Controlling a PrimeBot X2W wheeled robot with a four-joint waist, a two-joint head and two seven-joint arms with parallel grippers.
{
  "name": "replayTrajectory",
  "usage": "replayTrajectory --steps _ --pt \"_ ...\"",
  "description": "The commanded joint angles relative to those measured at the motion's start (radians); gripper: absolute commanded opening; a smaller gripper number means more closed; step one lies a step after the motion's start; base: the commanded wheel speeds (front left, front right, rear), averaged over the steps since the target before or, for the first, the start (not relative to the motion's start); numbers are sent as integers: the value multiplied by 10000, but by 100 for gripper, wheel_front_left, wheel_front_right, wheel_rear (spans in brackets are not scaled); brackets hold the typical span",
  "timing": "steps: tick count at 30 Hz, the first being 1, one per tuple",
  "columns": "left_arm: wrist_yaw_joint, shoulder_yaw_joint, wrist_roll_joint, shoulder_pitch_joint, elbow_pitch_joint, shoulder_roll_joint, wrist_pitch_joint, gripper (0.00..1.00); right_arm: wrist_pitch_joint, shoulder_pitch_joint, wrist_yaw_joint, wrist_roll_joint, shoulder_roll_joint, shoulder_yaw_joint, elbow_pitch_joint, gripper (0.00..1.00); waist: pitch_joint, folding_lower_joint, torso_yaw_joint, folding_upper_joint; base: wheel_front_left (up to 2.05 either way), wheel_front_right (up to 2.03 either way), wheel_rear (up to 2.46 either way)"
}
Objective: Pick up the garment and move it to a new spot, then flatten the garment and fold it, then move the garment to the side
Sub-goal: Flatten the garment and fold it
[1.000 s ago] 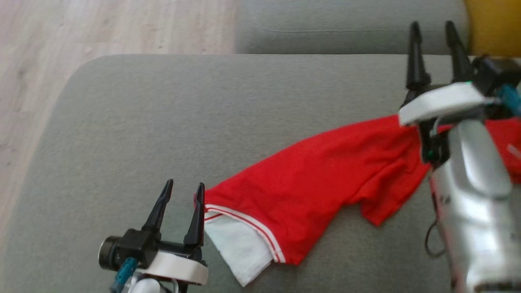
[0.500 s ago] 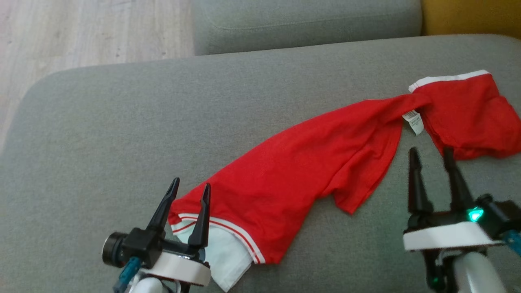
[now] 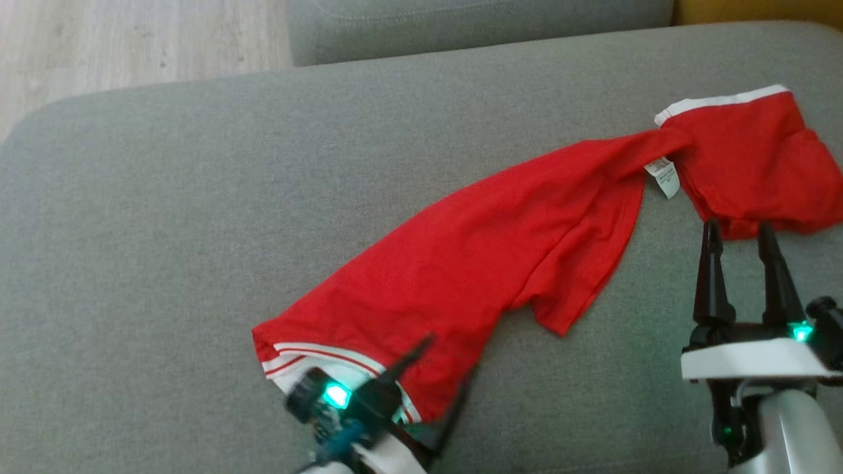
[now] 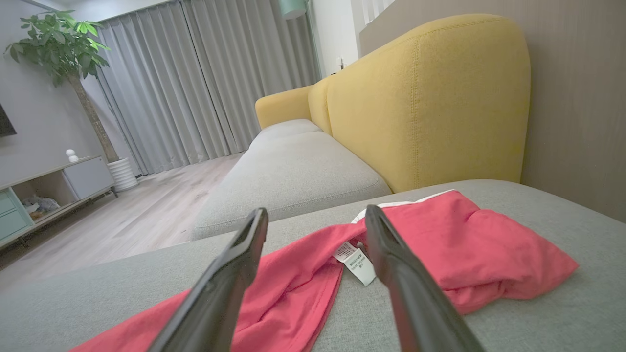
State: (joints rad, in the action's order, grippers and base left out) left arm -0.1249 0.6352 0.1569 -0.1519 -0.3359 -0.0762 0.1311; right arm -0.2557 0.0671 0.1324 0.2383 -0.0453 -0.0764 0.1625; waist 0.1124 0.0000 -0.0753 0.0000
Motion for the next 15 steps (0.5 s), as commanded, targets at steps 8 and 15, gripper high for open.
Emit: replayTrajectory --steps 8,15 --pt "-54 1066 291 -1144 -709 -171 -696 100 -60 746 -17 202 -49 343 -250 100 480 0 -338 0 0 0 0" --pt "447 1025 85 -1689 -1821 -126 -1193 100 -60 872 -17 372 -49 420 -348 100 790 0 -665 0 0 0 0"
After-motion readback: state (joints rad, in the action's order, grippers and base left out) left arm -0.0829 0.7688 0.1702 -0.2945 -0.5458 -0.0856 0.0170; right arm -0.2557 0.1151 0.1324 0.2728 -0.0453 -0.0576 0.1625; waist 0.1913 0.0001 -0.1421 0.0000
